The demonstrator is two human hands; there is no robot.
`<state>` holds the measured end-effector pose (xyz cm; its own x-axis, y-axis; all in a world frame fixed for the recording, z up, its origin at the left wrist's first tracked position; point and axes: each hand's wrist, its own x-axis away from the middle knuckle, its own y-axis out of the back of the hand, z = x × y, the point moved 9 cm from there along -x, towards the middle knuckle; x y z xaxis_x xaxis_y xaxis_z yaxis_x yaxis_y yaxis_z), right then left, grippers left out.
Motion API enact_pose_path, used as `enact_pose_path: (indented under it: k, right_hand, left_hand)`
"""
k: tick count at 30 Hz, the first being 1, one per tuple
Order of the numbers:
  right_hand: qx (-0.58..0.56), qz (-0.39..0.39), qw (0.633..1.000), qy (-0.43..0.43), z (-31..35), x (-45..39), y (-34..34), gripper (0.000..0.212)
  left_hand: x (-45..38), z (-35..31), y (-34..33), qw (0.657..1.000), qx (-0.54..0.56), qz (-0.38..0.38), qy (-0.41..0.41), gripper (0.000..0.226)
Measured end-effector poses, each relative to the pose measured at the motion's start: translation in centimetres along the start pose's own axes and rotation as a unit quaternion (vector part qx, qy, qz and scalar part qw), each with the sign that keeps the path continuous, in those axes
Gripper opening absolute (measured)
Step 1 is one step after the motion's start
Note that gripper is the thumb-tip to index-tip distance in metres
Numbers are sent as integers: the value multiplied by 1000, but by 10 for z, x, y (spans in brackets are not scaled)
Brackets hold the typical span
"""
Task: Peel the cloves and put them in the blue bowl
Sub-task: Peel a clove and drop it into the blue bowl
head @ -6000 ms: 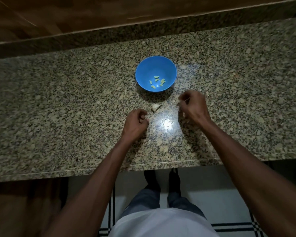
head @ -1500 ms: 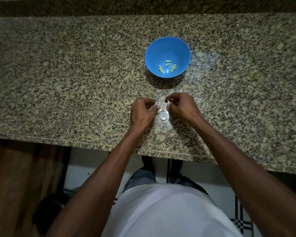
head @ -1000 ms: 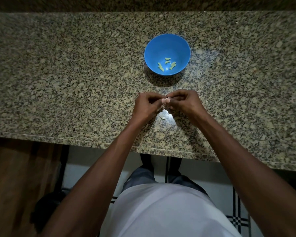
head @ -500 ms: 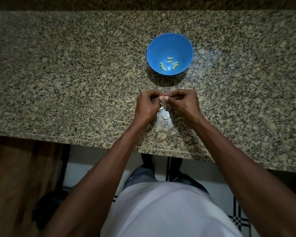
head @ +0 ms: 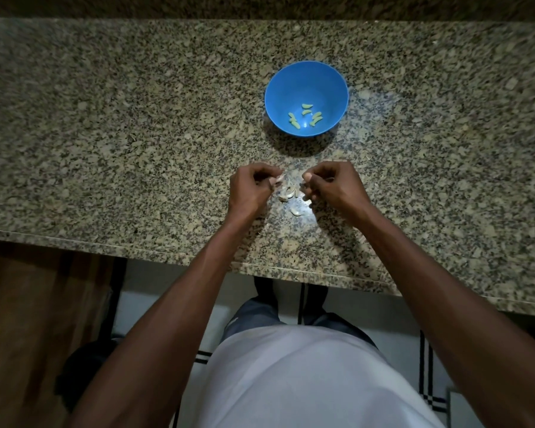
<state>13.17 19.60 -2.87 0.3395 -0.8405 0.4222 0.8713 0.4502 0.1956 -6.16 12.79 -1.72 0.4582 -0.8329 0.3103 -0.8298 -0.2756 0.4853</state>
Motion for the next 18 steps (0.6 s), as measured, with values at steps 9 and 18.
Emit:
enact_pose_path:
  k: [9, 18]
  right_hand:
    - [-126, 8, 990, -67, -19, 9, 10, 28]
    - [-203, 79, 964, -156, -32, 19, -9, 11]
  left_hand:
    - [16, -6, 2, 998, -15, -37, -45, 19]
    - [37, -17, -30, 982, 173, 57, -41, 23]
